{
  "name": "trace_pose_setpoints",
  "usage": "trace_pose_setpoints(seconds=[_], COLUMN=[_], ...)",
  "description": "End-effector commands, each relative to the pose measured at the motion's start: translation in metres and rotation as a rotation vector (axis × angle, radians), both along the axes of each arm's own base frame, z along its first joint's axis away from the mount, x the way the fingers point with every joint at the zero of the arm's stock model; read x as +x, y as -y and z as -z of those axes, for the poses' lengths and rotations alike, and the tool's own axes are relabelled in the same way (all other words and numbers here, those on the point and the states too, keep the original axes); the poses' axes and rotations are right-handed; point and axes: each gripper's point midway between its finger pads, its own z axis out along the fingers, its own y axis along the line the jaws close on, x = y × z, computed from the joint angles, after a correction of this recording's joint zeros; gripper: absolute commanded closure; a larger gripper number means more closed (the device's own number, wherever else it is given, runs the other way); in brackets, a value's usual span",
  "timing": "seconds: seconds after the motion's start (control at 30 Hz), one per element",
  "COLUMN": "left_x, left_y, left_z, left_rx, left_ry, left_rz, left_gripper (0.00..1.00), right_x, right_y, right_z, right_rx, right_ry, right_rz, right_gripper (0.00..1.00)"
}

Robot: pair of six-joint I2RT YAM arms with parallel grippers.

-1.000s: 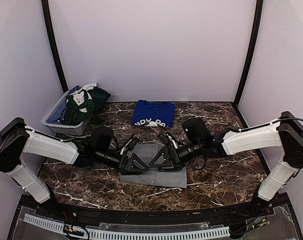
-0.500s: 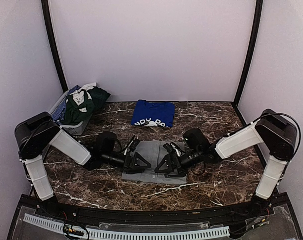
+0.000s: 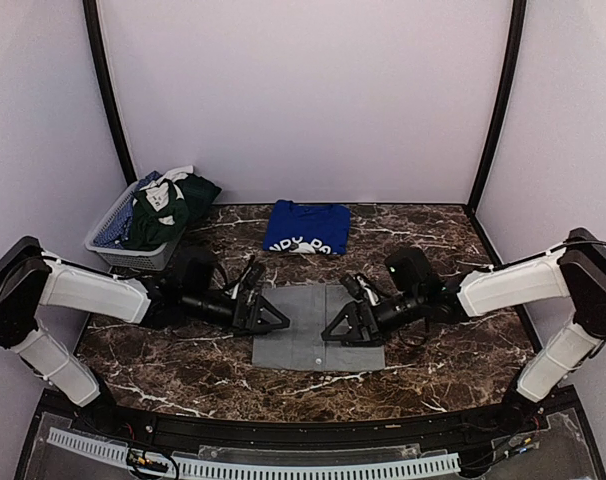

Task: Fold and stack the mixed laundry pile
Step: Smooth out the square-folded shirt at the center of the board.

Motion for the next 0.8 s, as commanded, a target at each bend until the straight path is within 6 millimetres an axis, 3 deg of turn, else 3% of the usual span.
trace_pose_setpoints(seconds=[0.0,0.13,0.23,0.33,0.57,0.7,0.77], left_x=[0.011,0.026,0.033,0.039,0.05,0.045,0.041], left_y=[0.013,0.031,0.041,0.047,0.038,0.028,0.02], left_z=[-0.033,-0.042,-0.035,-0.012,0.043,0.055,0.054], left_rx=[-0.025,-0.075,-0.099,-0.099,-0.025,-0.009,0.011], left_ry=[0.05,0.055,0.041,0.003,-0.057,-0.096,-0.094], left_rz=[0.03,0.037,0.037,0.027,-0.046,-0.069,-0.08], left_gripper=[0.01,0.01,0.01,0.01,0.01,0.01,0.01], right_x=[0.022,0.04,0.051,0.06,0.079,0.078,0.075], right_y=[-0.016,-0.03,-0.036,-0.035,-0.005,0.009,0.016], right_z=[-0.054,-0.064,-0.056,-0.033,0.027,0.043,0.041], right_rx=[0.062,0.081,0.093,0.089,0.015,-0.016,-0.021], right_ry=[0.121,0.134,0.115,0.067,0.013,-0.008,-0.006], right_rz=[-0.005,0.002,0.015,0.029,0.088,0.102,0.106], right_gripper=[0.01,0.01,0.01,0.01,0.01,0.01,0.02])
